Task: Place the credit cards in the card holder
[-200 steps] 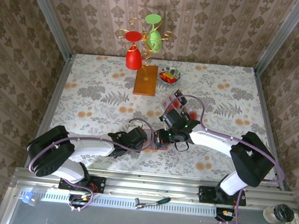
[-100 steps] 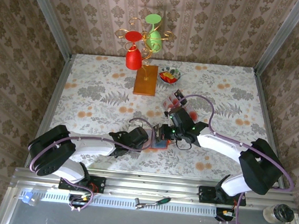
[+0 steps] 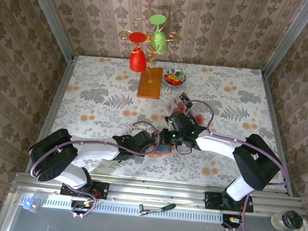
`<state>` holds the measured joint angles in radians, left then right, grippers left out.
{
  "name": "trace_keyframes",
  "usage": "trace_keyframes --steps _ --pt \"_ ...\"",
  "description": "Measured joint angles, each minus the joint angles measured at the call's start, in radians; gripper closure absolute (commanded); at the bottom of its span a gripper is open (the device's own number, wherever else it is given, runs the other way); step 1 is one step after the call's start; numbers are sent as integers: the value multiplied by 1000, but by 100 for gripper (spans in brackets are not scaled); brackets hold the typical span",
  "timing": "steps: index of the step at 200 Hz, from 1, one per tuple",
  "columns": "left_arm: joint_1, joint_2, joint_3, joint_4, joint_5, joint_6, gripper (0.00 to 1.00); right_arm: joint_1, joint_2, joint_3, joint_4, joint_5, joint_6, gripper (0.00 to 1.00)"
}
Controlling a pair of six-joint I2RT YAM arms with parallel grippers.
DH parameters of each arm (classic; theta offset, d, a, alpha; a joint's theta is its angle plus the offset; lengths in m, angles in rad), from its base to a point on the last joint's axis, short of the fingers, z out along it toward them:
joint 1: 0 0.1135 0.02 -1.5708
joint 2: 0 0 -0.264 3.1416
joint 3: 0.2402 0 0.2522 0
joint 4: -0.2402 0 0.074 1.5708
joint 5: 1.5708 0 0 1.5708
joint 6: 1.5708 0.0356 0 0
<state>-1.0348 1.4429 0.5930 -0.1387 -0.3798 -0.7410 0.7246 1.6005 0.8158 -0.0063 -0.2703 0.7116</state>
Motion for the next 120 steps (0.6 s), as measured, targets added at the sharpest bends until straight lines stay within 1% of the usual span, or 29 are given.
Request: trace_keyframes --steps 83,120 --pt "-1 -10 36 -8 0 5 57 0 0 -3 11 0 1 100" --pt "-5 15 36 -7 0 4 57 0 0 -11 17 -4 3 100"
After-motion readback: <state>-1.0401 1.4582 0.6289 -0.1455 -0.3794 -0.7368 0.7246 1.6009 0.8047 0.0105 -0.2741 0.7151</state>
